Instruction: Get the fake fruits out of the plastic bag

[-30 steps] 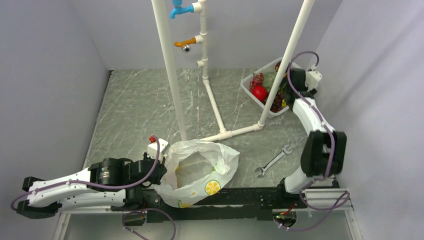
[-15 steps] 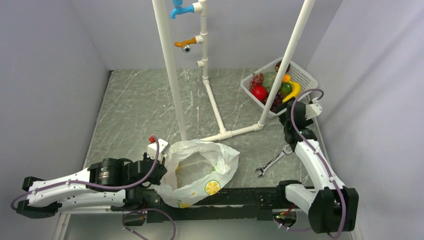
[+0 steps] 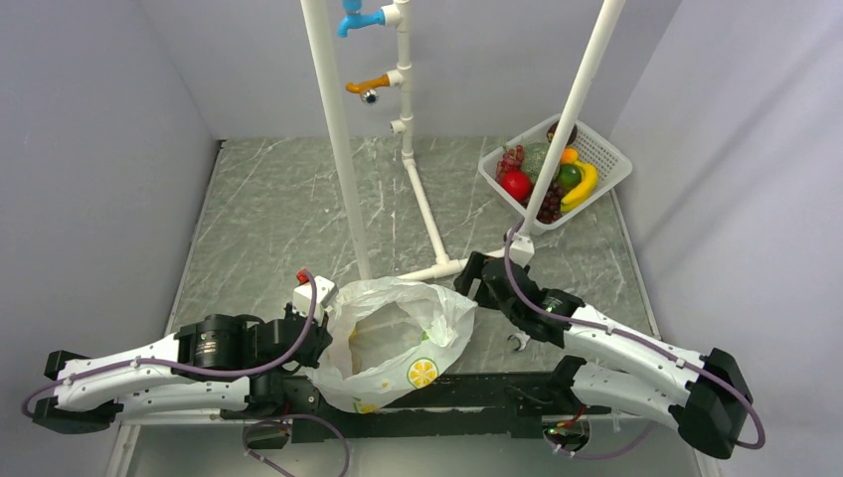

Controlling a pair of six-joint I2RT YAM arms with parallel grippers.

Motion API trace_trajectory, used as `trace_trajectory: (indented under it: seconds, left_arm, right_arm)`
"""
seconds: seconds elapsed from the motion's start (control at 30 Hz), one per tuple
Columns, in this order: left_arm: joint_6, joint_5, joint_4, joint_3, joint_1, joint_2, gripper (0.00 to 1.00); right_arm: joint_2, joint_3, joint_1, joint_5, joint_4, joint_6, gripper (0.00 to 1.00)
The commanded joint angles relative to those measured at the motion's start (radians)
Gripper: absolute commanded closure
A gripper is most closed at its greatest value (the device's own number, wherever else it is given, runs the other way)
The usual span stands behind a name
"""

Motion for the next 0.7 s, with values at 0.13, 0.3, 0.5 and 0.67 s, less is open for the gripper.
trace_trajectory:
  seconds: [0.13, 0.3, 0.5, 0.67]
  left_arm:
    - [-0.01, -0.023, 0.002, 0.03, -0.008, 0.012, 1.0]
    - [-0.011, -0.023, 0.001, 0.031, -0.008, 0.012, 1.0]
    - [-0.014, -0.027, 0.002, 0.028, -0.009, 0.003, 1.0]
    - [-0.018, -0.027, -0.002, 0.03, -0.008, 0.011, 1.0]
  right_arm:
    - [-0.025, 0.159, 0.139, -0.228, 0.227, -0.403, 0.11]
    - [0.006, 0.342, 0.158, -0.374, 0.193, -0.576, 0.1]
    - [0.098, 0.412, 0.263, -0.528, 0.192, -0.638, 0.1]
    - [0.238, 0.316, 0.442, -0.46, 0.289, -0.605, 0.3]
